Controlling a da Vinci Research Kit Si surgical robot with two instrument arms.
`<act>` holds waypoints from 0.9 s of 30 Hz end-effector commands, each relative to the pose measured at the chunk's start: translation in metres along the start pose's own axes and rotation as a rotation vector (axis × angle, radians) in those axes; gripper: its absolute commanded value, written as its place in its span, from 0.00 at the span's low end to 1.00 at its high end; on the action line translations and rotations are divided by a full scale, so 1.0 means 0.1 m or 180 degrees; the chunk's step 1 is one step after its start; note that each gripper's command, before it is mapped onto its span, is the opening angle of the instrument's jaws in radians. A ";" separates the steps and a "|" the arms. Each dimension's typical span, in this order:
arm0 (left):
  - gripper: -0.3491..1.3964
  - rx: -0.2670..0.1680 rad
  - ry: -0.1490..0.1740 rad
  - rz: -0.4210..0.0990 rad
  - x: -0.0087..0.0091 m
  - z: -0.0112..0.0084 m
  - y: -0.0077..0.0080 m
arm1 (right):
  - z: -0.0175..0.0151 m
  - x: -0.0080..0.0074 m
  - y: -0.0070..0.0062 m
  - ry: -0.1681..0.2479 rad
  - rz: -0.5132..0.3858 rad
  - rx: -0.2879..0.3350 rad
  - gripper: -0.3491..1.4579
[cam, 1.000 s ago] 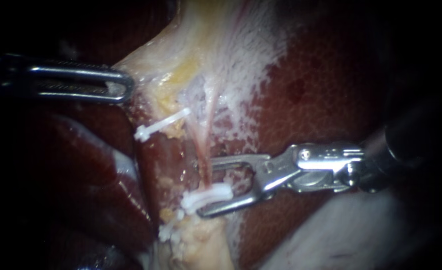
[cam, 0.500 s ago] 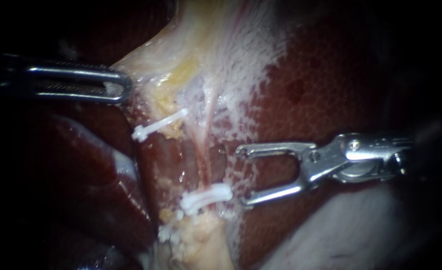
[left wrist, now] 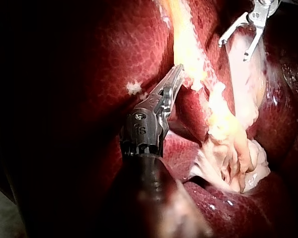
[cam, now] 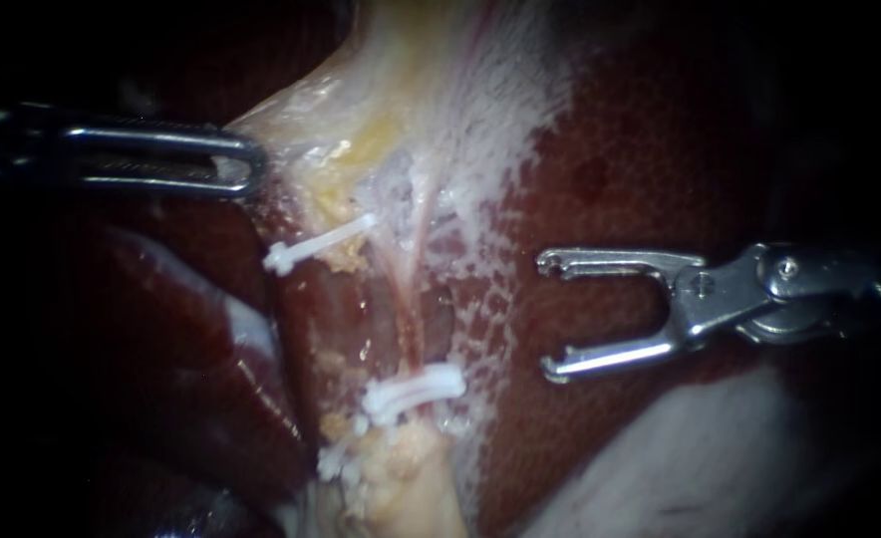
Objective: Going back second clip right tube
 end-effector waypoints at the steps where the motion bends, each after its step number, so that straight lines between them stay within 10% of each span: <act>1: 0.00 -0.0018 0.0017 0.0009 0.002 0.003 0.002 | 0.000 0.000 -0.001 -0.0002 -0.0001 0.0012 0.52; 27: 0.00 -0.0011 0.0125 0.0035 0.023 0.057 0.000 | -0.005 0.001 -0.008 0.0001 -0.0061 0.0042 0.52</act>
